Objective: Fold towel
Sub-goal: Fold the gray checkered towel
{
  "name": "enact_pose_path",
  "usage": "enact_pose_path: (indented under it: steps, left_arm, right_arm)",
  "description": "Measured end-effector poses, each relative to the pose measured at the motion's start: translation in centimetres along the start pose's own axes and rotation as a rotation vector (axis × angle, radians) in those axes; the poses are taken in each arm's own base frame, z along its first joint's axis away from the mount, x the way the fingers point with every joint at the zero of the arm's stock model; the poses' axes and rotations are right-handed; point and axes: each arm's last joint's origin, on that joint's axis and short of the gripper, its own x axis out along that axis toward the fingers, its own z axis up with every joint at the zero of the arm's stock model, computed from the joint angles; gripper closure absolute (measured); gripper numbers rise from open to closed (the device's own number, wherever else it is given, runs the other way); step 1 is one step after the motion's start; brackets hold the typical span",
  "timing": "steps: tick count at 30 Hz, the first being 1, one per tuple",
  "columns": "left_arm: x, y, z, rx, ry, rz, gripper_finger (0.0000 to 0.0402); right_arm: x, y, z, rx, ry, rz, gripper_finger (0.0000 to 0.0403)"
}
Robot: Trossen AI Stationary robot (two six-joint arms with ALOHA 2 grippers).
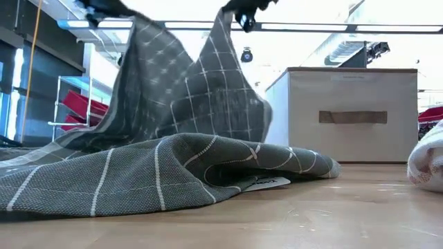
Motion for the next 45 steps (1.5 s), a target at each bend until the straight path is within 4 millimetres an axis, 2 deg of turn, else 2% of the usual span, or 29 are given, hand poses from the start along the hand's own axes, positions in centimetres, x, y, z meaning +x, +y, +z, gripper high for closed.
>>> enact_pose_path:
  steps: [2,5,8,11,13,17,23,26,28,33,36,39,41,43,45]
  left_arm:
    - [-0.8,0.7,-0.4,-0.021,-0.007,0.143,0.0398]
    - [-1.8,1.3,0.1,-0.028,-0.104,0.281,0.0398]
    - [-2.8,1.5,1.5,0.031,-0.267,0.306,0.0398]
    - [-3.7,1.5,2.5,0.078,-0.387,0.312,0.0398]
    - [-3.8,1.6,2.6,0.086,-0.4,0.318,0.0398]
    - [-3.4,1.8,1.3,0.096,-0.257,0.33,0.0398]
    - [-2.4,2.1,-1.5,0.026,0.04,0.362,0.0398]
    - [-2.3,2.3,-2.2,0.025,0.112,0.415,0.0398]
    - [-2.3,2.4,-2.2,0.028,0.112,0.454,0.0398]
    - [-2.7,2.6,-1.7,0.014,0.027,0.561,0.0398]
    - [-2.8,2.4,-1.3,0.0,-0.017,0.486,0.0398]
    - [-2.8,1.7,-0.2,-0.029,-0.115,0.267,0.0398]
    - [-3.2,1.1,1.2,-0.074,-0.251,0.074,0.0398]
    - [-4.3,0.5,2.9,-0.105,-0.444,-0.143,0.0398]
    - [-6.3,-0.1,4.6,-0.117,-0.66,-0.366,0.0398]
  right_arm:
    - [0.3,-0.7,-1.5,0.018,-0.039,-0.077,0.0403]
    - [0.2,-1.8,-3.0,0.032,-0.115,-0.28,0.0403]
    - [-0.6,-2.5,-2.8,0.006,-0.228,-0.432,0.0403]
    - [-1.5,-2.8,-2.0,-0.052,-0.316,-0.463,0.0403]
    - [-1.8,-3.1,-1.9,-0.05,-0.319,-0.474,0.0403]
    - [-1.6,-3.6,-2.8,-0.046,-0.257,-0.527,0.0403]
    - [-1.1,-4.4,-5.5,-0.005,-0.03,-0.796,0.0403]
    - [-0.9,-4.6,-6.6,0.018,0.046,-0.885,0.0403]
    - [-0.9,-4.5,-6.6,0.017,0.052,-0.892,0.0403]
    - [-1.6,-3.6,-5.8,-0.001,-0.012,-0.874,0.0403]
    - [-2.7,-2.7,-5.1,0.014,-0.084,-0.803,0.0403]
    - [-3.9,-1.3,-4.3,0.068,-0.18,-0.618,0.0403]
    - [-5.4,0.4,-3.1,0.082,-0.288,-0.416,0.0403]
    - [-7.5,2.3,-1.6,0.058,-0.409,-0.172,0.0403]
    - [-9.8,4.3,-0.3,0.038,-0.519,0.038,0.0403]
